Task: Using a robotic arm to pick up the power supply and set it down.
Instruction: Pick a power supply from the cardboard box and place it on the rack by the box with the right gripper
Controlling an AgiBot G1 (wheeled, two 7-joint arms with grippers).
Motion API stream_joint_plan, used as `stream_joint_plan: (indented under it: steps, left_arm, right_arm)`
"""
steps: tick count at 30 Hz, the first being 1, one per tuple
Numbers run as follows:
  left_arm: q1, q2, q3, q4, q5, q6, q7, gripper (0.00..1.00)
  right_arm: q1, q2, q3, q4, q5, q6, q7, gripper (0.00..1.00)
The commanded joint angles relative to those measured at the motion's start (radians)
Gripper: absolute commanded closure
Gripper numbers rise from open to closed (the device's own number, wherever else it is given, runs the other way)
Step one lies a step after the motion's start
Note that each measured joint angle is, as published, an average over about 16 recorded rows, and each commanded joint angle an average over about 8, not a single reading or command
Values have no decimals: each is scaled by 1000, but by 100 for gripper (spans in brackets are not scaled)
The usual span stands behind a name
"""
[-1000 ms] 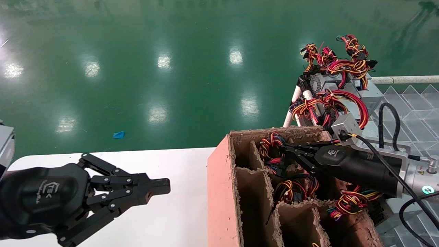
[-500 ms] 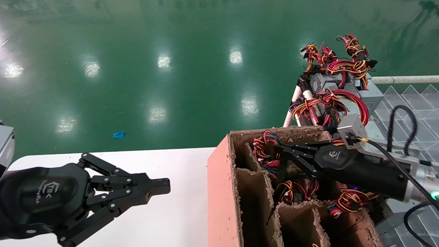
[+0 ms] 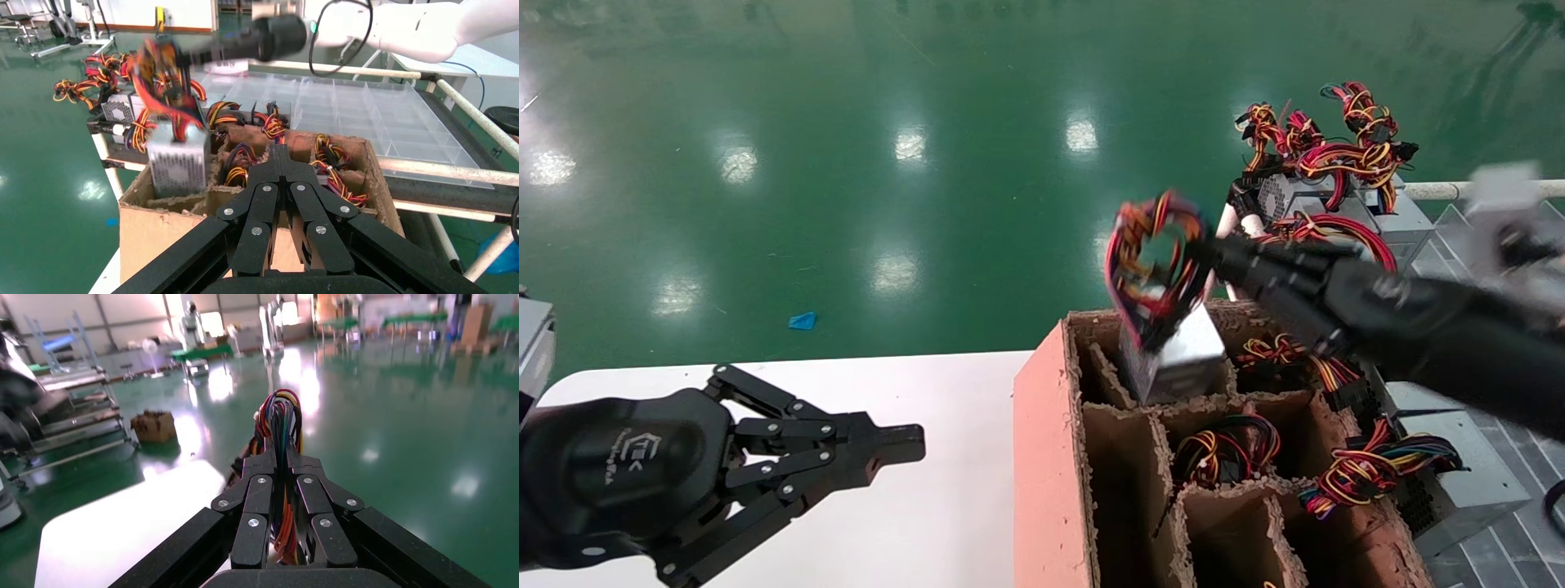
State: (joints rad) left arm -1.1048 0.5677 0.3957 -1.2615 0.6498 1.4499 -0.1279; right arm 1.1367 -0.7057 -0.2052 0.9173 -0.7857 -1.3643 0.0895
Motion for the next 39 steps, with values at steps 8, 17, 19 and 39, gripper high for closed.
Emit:
stream_joint_plan:
  steps: [8, 17, 19, 39]
  left_arm:
    - [0, 0, 0, 0, 0, 0, 0, 100]
    - [0, 0, 0, 0, 0, 0, 0, 100]
    - [0, 0, 0, 0, 0, 0, 0, 100]
    - [0, 0, 0, 0, 0, 0, 0, 100]
  right_arm:
    - [81, 60, 52, 61, 46, -14, 11, 100]
    - [197, 143, 80, 59, 29, -3, 24, 100]
    - [219, 167, 89, 53, 23, 1, 20, 100]
    - [160, 439, 181, -135, -11, 35, -21, 100]
